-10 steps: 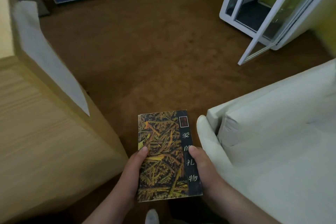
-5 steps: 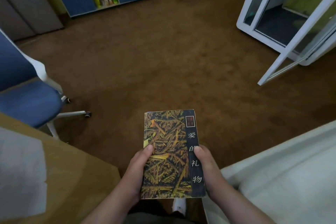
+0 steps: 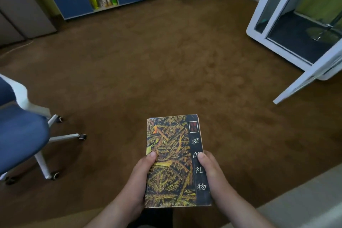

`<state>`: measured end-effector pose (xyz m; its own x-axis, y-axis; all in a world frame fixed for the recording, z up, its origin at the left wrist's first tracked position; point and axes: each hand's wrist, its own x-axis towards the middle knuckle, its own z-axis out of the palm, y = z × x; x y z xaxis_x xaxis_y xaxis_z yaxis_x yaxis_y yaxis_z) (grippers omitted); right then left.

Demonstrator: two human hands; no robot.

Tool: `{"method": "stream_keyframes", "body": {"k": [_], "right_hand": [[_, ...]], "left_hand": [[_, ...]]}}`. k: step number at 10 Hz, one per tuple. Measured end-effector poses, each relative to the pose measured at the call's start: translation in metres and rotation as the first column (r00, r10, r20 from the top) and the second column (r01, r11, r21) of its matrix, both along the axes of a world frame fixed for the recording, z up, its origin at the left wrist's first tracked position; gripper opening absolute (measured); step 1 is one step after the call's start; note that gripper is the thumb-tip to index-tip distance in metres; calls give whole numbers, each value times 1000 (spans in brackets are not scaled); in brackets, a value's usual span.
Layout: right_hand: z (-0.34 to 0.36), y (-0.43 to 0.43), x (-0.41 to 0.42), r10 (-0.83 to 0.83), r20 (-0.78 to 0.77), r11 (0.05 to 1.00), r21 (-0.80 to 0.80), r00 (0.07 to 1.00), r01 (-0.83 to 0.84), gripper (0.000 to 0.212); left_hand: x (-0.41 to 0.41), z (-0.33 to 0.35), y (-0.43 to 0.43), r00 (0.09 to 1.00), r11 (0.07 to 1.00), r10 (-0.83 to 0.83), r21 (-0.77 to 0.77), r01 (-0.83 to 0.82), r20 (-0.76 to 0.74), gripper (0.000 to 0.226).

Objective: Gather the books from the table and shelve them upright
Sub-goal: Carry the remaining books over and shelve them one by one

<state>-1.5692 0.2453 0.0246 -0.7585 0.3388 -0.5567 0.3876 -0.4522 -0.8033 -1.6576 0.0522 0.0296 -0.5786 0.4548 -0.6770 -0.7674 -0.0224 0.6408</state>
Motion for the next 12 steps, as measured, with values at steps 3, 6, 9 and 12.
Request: {"method": "stream_keyframes", "body": {"k": [3,6,9,12], "right_hand": [[17,-30,-208,154,6,987,35,988,-154,65],[21,-96,-378,471,48,875,106,881,-473,57],[7,-199,-556,864,61,490,122,499,-863,79],[7,-333,-636,997,73,27,75,33,-997,65]], "left_hand": [[-177,-1,-42,987,987,161,29,-160,-2,75],[-271,7,-111,864,864,503,23,-503,0,65],[-349,-20,-190,570,567,820,-65,-821,-48,68],[-354,-9,-243,116,114,993,-91,-989,-21,72]]}}
